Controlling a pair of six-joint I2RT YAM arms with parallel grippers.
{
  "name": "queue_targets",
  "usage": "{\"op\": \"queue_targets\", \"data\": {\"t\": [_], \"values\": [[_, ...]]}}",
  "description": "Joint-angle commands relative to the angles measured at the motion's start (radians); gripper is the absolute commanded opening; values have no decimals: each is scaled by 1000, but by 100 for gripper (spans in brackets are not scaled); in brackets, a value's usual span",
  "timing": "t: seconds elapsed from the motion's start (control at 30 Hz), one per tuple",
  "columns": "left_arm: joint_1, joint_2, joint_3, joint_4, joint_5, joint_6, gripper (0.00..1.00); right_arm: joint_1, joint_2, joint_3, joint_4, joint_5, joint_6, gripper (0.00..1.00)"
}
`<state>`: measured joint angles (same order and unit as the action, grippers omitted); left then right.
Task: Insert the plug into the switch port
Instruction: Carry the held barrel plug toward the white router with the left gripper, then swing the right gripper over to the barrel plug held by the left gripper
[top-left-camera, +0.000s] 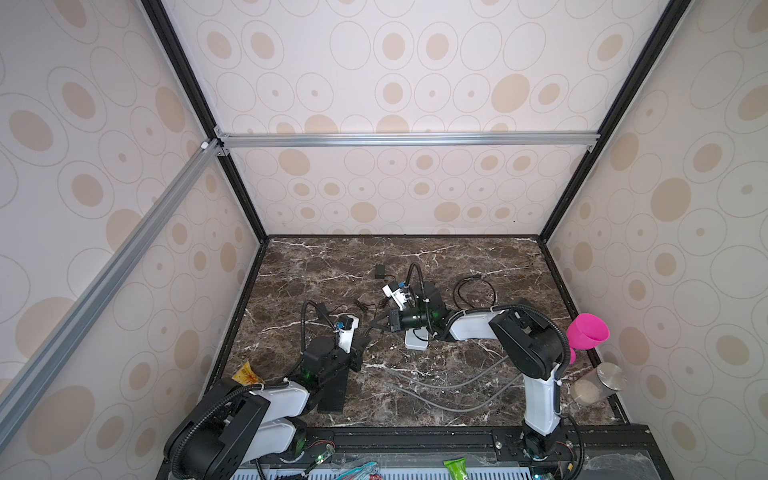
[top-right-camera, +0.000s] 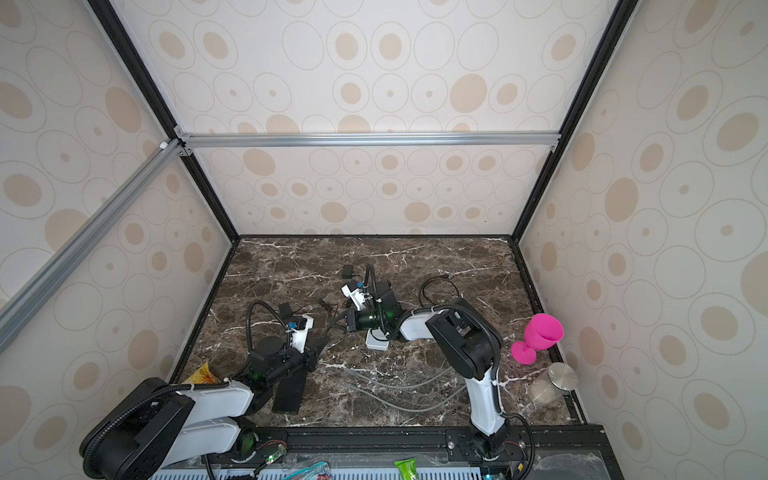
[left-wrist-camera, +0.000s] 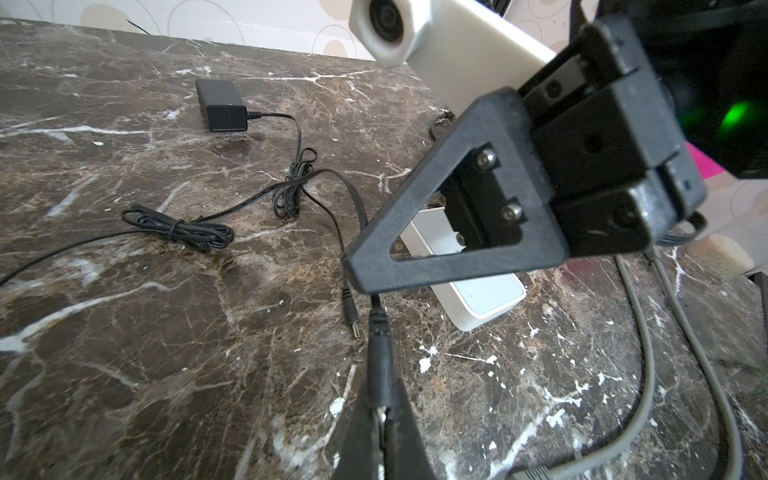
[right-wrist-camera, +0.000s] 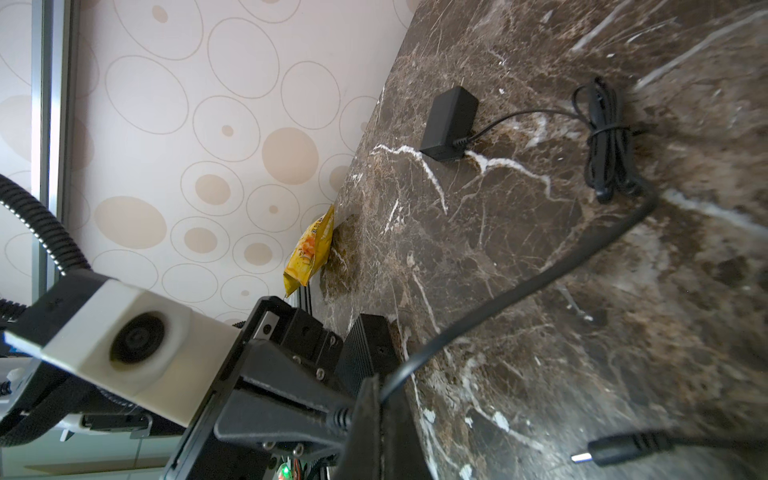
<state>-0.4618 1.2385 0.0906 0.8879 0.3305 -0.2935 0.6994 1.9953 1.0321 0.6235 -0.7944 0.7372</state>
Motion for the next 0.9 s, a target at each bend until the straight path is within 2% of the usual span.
{"op": "queue_targets", "data": {"t": [0.0,0.13,0.17,0.23,0.3,0.33,0.5,0.57,0.67,0.73,0.87], "values": [[6,-23,13,29,-29,24,0,-7,-20,-8,-49,44,-22,0],[6,-23,16,31,-26,26,0,-8,-20,-7,-60,53,-25,0],[6,-19,17,29,-20,29,0,-9,-21,-7,-57,48,-27,3],[6,-13,29,3,-15,35,0,-10,-30,-17,-48,40,-36,23],[7,-4,49,-34,-19,38,0,-9,-52,-35,-39,40,-49,35],[6,1,55,-46,-21,36,0,-9,-66,-43,-41,41,-58,38],[6,28,102,-129,-27,17,0,-10,-198,-120,-64,28,-104,38],[6,42,147,-207,-9,16,0,-8,-275,-156,-144,48,-173,38],[7,68,191,-255,78,5,0,2,-403,-165,-387,141,-351,36],[5,82,213,-276,130,-3,0,21,-491,-139,-577,238,-481,36],[-13,71,228,-299,209,7,0,78,-620,-80,-829,476,-692,36]]}}
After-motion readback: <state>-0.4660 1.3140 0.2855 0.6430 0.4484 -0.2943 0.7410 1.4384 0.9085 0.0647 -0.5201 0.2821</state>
